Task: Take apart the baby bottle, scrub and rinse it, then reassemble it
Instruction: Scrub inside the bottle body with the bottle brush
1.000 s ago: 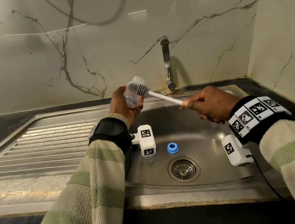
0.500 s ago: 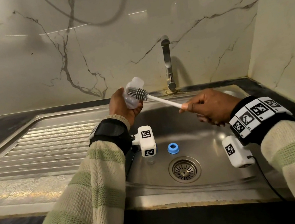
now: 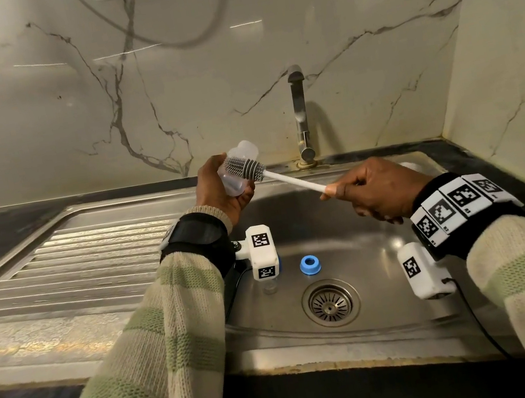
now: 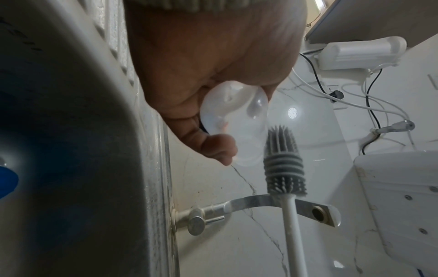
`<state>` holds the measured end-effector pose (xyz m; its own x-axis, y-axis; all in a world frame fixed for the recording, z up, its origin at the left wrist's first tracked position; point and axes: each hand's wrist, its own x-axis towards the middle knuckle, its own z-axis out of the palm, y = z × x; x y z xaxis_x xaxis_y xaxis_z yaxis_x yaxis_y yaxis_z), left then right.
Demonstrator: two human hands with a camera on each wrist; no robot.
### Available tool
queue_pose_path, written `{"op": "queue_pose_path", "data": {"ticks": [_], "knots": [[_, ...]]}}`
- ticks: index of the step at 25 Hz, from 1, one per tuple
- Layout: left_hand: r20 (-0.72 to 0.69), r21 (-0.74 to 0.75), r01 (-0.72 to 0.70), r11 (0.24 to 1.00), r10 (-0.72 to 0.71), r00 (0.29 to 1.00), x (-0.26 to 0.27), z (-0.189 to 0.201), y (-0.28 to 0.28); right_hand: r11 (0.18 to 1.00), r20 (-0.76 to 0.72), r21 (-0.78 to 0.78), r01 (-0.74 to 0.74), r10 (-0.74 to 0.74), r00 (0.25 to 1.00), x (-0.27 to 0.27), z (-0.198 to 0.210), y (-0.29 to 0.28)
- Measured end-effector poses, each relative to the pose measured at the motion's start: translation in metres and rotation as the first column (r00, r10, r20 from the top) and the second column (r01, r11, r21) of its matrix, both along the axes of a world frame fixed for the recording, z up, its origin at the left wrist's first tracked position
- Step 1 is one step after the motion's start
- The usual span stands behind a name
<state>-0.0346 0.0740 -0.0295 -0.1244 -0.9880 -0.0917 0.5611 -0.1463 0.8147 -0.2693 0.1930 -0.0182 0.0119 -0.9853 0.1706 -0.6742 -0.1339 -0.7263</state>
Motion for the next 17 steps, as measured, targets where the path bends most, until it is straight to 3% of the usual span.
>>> {"op": "queue_pose_path", "data": {"ticks": [3, 7, 9, 12, 14, 17], "knots": [[0.078, 0.013, 0.082, 0.997, -0.083, 0.994, 0.0015, 0.0020, 0.0028, 0.999, 0.019, -0.038, 0.034, -0.033, 0.999, -0.0001, 0.0007, 0.0013], [0.120, 0.015, 0.064, 0.998, -0.066, 0.991, 0.0006, 0.0011, 0.0025, 1.000, 0.017, 0.016, -0.007, 0.007, 1.000, -0.0005, 0.0009, 0.0026], [0.109, 0.015, 0.098, 0.995, -0.099, 0.989, 0.0008, 0.0027, 0.0037, 1.000, 0.023, -0.017, 0.014, -0.014, 1.000, -0.0008, 0.0008, 0.0020], [0.073, 0.030, 0.039, 0.999, -0.041, 0.997, -0.0003, 0.0018, 0.0041, 1.000, 0.027, 0.014, -0.025, 0.024, 0.999, 0.0012, 0.0008, 0.0025], [0.015, 0.046, 0.024, 0.999, -0.025, 1.000, -0.0005, 0.0022, 0.0041, 0.998, 0.026, -0.052, 0.038, -0.037, 0.999, -0.0020, 0.0001, 0.0012], [-0.022, 0.048, 0.009, 0.999, -0.008, 1.000, 0.0002, 0.0027, 0.0054, 0.999, 0.089, 0.025, -0.025, 0.022, 0.996, -0.0042, -0.0006, 0.0009]]}}
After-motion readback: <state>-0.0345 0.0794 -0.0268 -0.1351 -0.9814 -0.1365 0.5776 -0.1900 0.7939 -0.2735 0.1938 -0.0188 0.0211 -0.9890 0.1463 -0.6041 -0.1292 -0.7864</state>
